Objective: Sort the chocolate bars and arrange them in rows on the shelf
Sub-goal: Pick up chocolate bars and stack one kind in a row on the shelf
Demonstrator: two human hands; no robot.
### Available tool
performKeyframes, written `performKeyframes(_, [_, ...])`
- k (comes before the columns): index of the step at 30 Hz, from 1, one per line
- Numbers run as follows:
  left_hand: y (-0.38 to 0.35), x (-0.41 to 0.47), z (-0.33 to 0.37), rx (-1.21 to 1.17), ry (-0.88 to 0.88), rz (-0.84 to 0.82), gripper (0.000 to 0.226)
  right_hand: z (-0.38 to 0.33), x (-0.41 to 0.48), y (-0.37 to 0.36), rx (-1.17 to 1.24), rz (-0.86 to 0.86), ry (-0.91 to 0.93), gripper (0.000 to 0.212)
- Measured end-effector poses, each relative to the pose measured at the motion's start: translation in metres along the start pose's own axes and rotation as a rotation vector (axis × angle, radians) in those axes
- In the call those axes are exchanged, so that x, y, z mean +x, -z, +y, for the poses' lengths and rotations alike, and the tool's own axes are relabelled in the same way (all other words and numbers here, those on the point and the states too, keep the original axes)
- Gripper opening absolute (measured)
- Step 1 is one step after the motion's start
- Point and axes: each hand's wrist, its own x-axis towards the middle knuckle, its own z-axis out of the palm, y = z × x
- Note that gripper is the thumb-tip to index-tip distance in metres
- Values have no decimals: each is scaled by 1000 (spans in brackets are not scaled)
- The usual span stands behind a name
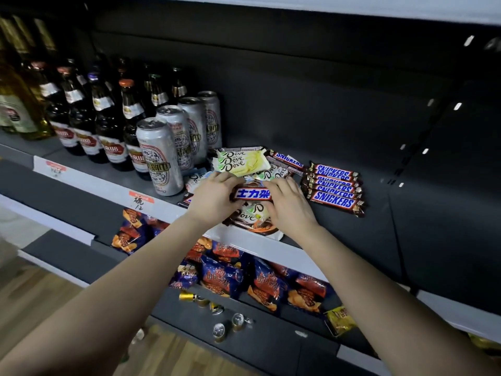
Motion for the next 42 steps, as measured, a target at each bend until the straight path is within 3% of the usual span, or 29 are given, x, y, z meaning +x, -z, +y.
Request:
performKeyframes(6, [-15, 21, 32, -126, -64, 50, 32, 18, -12, 22, -20, 93, -96, 35])
performKeyframes(10, [-22, 35, 57, -244, -100, -6, 29, 38, -24, 37, -23, 138, -197, 30])
performKeyframes(15, [-31, 47, 86, -350, -176, -91, 49, 67, -46, 43, -157, 194, -305, 34])
performKeyframes(26, [-68, 64, 115, -294, -305, -78, 39, 95, -87, 39, -197, 175, -321, 42])
performKeyframes(42, [-94, 60, 113, -338, -112, -139, 40, 103, -79, 12, -162, 178, -378, 41])
